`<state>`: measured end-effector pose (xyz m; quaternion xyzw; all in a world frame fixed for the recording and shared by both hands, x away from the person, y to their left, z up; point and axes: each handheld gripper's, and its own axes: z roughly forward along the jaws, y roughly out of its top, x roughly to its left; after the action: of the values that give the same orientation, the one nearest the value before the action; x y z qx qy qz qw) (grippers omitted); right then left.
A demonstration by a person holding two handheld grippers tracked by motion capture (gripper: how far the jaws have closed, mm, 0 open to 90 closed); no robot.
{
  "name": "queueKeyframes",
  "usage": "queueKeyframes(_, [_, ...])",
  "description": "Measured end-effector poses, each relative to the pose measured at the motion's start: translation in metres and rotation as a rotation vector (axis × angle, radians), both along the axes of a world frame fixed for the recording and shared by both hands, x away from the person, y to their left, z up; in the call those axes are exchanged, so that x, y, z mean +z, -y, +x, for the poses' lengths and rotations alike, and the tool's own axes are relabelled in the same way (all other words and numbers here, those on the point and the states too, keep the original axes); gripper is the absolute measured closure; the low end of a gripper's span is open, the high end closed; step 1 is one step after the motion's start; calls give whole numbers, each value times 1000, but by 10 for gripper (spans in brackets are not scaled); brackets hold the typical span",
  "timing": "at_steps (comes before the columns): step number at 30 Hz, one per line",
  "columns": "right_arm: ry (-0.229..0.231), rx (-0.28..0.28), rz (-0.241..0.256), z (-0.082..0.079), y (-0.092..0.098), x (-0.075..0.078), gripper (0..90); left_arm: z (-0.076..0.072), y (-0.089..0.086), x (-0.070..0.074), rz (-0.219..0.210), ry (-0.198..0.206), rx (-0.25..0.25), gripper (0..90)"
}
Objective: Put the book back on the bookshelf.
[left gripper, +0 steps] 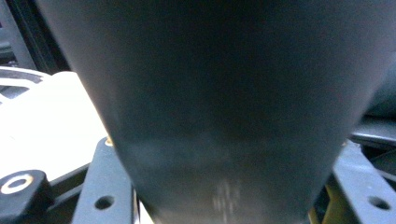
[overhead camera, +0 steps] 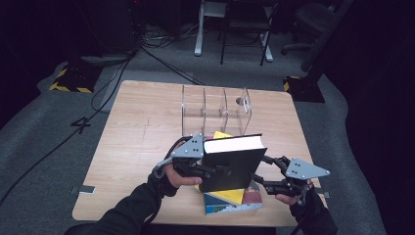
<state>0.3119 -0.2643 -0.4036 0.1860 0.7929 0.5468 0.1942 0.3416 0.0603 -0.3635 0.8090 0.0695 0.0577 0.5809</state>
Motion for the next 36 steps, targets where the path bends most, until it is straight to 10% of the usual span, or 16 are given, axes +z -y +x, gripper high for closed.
queueKeyframes(36, [-53, 26, 2, 7, -4, -13, 349, 4, 11, 34, -8, 15, 8, 521])
